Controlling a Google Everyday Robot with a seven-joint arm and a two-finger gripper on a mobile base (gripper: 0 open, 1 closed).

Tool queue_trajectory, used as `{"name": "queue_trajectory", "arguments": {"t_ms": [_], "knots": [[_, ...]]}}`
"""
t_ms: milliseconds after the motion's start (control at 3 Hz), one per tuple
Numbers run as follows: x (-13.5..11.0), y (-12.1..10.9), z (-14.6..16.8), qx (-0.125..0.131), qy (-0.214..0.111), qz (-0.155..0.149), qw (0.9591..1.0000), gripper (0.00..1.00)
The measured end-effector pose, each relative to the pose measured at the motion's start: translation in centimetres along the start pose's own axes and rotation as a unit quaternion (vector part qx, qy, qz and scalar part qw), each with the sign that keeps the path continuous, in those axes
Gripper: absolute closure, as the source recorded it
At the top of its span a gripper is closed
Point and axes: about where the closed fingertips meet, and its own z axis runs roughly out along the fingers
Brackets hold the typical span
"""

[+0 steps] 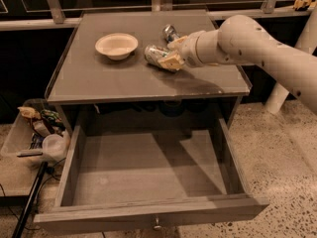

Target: Pick 7up can from top drawer and place on counter

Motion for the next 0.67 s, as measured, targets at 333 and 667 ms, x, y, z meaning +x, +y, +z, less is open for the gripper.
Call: {"name": "queue_trajectory", "arguments": {"t_ms": [333, 667], "knots": [[0.0, 0.0, 0.0, 0.0, 0.0, 0.0, 1.0, 0.13], [0.0, 0.01, 0.01, 0.0, 0.0, 0.0, 1.0, 0.0]]}}
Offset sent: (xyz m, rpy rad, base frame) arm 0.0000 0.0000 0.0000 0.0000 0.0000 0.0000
